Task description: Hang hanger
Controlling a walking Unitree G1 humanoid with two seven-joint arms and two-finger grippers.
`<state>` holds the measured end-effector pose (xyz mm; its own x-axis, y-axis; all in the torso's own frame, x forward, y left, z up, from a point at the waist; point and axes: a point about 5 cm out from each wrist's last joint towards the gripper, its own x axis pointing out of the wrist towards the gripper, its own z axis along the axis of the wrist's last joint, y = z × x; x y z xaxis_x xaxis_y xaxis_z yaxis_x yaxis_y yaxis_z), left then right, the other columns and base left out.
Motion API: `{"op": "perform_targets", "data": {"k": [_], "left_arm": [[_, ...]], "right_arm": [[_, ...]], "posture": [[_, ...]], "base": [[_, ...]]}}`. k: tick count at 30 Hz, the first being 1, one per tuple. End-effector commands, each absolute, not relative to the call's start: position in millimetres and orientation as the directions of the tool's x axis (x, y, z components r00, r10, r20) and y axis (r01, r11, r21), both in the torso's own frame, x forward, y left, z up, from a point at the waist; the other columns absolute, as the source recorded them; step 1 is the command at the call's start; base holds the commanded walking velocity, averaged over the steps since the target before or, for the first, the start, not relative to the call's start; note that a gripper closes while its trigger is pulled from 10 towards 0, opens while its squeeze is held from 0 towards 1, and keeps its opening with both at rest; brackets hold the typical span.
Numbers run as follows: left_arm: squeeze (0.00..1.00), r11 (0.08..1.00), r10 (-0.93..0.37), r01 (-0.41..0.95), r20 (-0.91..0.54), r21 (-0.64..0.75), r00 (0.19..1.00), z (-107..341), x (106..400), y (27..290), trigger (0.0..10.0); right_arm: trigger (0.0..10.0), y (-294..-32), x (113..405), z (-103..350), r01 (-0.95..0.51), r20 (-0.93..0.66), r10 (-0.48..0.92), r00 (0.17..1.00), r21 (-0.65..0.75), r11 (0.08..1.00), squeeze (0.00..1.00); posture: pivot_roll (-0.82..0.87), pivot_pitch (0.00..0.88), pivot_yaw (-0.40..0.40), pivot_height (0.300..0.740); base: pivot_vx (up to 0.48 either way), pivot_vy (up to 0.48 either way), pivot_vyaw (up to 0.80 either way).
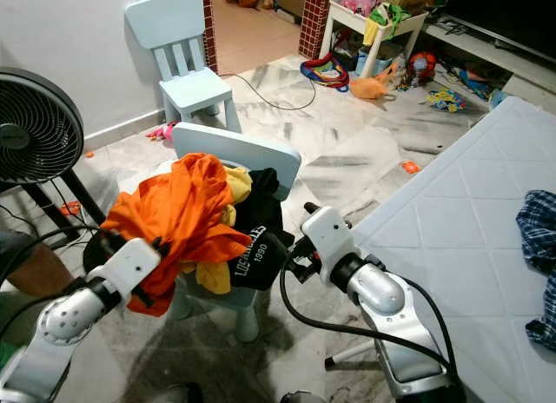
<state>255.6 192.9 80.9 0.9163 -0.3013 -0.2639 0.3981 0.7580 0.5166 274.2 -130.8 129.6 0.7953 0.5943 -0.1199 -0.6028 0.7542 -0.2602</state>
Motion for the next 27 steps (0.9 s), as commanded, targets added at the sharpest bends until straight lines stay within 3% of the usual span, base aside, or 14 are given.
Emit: {"op": "perform_targets", "data": {"k": [1, 2, 3, 4, 7, 8, 9, 11, 12, 27], "left_arm": [[0.00, 0.792, -0.244, 0.342, -0.250, 0.506, 0.937, 83, 256, 198, 0.0], [0.00, 0.802, -0.214, 0.319, -0.256, 0.504, 0.943, 82, 256, 202, 4.2], [0.00, 0.809, -0.193, 0.304, -0.262, 0.504, 0.946, 82, 256, 204, 4.2], [0.00, 0.831, -0.138, 0.253, -0.258, 0.495, 0.956, 83, 258, 210, 10.0], [0.00, 0.873, -0.077, 0.186, -0.249, 0.451, 0.965, 87, 262, 217, 10.0], [0.13, 0.881, -0.068, 0.175, -0.249, 0.440, 0.966, 87, 263, 218, 10.0], [0.42, 0.898, -0.051, 0.156, -0.256, 0.412, 0.965, 88, 263, 220, 10.0], [0.42, 0.904, -0.046, 0.150, -0.260, 0.400, 0.965, 88, 263, 220, 10.0], [1.00, 0.922, -0.028, 0.127, -0.265, 0.365, 0.964, 88, 264, 221, 10.0], [1.00, 0.945, 0.146, -0.051, -0.279, 0.323, 0.949, 89, 267, 241, 10.0]], "right_arm": [[10.0, -133, 275, 128, -0.601, -0.125, 0.591, 0.797, -0.263, 0.754, 0.00], [10.0, -133, 275, 128, -0.601, -0.125, 0.592, 0.797, -0.264, 0.754, 0.00], [10.0, -132, 276, 128, -0.602, -0.124, 0.592, 0.796, -0.264, 0.754, 0.00], [10.0, -132, 275, 128, -0.602, -0.123, 0.593, 0.796, -0.263, 0.754, 0.00], [10.0, -131, 275, 128, -0.602, -0.123, 0.592, 0.796, -0.262, 0.754, 0.00], [10.0, -131, 275, 128, -0.602, -0.124, 0.592, 0.796, -0.262, 0.755, 0.00], [10.0, -131, 275, 127, -0.601, -0.123, 0.592, 0.796, -0.261, 0.755, 0.00], [10.0, -131, 274, 127, -0.601, -0.123, 0.592, 0.797, -0.261, 0.755, 0.00], [10.0, -131, 274, 127, -0.601, -0.122, 0.592, 0.797, -0.261, 0.755, 0.00], [10.0, -131, 274, 127, -0.597, -0.118, 0.588, 0.800, -0.259, 0.760, 0.00]], "posture": [[-0.11, 0.081, -0.061, 0.740], [-0.11, 0.083, -0.061, 0.740], [-0.11, 0.083, -0.061, 0.740], [-0.11, 0.083, -0.061, 0.740], [-0.11, 0.086, -0.058, 0.740], [-0.11, 0.086, -0.058, 0.740], [-0.11, 0.086, -0.058, 0.740], [-0.11, 0.087, -0.055, 0.740], [-0.11, 0.087, -0.054, 0.740], [-0.11, 0.090, -0.053, 0.740]], "base": [[0.000, 0.000, 0.00], [0.000, 0.000, 0.00], [0.000, 0.000, 0.00], [0.000, 0.000, 0.00], [0.000, 0.000, 0.00], [0.000, 0.000, 0.00], [0.000, 0.000, 0.00], [0.000, 0.000, 0.00], [0.000, 0.000, 0.00], [0.000, 0.000, 0.00]]}}
